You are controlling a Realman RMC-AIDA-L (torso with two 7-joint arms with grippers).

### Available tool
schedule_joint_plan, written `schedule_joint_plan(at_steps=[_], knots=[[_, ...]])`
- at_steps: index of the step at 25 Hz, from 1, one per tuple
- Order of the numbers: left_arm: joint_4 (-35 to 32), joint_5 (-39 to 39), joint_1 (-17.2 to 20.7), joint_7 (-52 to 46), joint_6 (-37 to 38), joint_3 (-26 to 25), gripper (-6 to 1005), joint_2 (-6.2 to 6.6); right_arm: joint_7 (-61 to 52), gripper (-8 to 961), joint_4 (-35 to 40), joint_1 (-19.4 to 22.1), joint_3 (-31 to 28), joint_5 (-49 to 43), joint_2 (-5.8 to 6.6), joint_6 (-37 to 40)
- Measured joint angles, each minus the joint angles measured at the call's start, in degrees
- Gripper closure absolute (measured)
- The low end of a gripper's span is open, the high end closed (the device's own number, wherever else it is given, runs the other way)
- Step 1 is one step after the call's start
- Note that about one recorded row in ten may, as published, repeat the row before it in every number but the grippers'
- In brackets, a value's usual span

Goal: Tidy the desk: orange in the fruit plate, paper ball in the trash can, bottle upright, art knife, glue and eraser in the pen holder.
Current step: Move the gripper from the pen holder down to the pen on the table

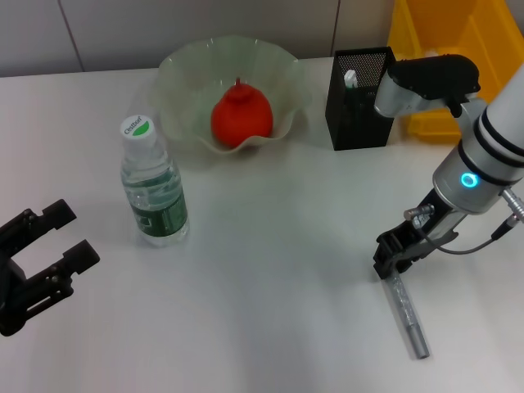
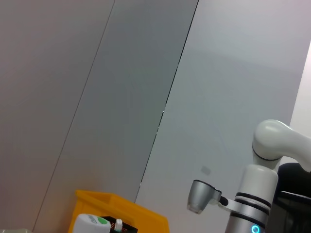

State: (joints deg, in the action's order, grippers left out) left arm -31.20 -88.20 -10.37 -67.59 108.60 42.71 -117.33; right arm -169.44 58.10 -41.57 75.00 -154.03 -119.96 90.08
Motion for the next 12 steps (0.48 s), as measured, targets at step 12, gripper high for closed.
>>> schedule_joint_plan(at_steps=[12], knots=[[0.00,0.03,0.31,0.00,0.07,0.00,250,-0.01,0.00,723,0.00,-0.07,1.63,0.42,0.00,0.00]])
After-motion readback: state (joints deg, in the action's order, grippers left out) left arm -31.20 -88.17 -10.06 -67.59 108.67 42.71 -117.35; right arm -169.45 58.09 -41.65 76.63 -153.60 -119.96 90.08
